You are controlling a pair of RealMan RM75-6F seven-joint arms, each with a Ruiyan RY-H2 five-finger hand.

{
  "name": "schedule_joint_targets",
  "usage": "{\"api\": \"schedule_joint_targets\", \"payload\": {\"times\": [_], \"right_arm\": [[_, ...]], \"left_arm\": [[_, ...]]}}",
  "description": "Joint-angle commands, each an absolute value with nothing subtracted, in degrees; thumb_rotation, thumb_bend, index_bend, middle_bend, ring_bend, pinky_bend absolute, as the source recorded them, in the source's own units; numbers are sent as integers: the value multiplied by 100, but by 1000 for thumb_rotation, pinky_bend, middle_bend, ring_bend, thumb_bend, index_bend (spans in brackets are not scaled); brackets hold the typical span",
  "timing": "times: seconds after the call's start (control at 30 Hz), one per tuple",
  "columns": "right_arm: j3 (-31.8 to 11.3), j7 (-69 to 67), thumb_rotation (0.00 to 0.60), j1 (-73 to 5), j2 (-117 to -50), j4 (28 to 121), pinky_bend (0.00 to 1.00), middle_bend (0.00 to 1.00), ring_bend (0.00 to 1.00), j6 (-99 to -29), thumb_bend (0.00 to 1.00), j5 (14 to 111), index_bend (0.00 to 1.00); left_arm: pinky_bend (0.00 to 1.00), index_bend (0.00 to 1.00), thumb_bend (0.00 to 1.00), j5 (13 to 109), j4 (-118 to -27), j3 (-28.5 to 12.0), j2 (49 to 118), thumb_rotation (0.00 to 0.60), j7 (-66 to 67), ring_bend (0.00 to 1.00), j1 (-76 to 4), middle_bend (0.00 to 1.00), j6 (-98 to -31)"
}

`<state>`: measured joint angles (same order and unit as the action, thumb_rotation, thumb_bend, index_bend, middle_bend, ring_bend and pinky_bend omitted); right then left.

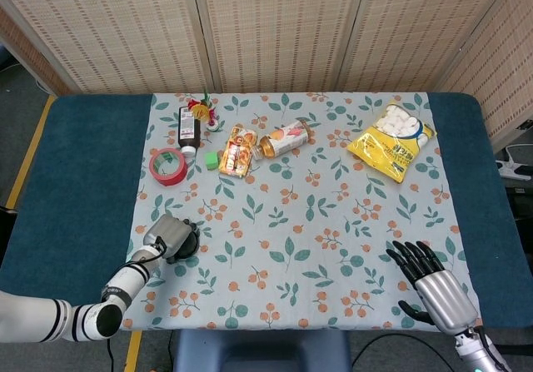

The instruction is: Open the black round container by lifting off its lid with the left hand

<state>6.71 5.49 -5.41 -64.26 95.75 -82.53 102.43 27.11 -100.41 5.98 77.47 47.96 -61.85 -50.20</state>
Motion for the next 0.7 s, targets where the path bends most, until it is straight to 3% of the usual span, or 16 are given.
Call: {"api": "schedule_joint_targets", "payload": {"times": [0.03,0.33,0.7], "right_arm": [[664,535,600,-528,-6417,9578,0,0,0,-8284,123,10237,0],[657,523,600,-536,-6408,9576,0,0,0,-8275,123,10229,0],[683,467,600,-503,-6382,9579,0,0,0,-8370,123,10309,0]], "left_arm": [[417,0,432,3077,-9824,618,7918,600,4615,0,-6132,0,-5036],[301,0,381,3697,-9945,530,7773,600,4173,0,-5943,0,-5090],[275,0,387,3554,-9813,604,7811,600,4189,0,-6006,0,-4921]]}}
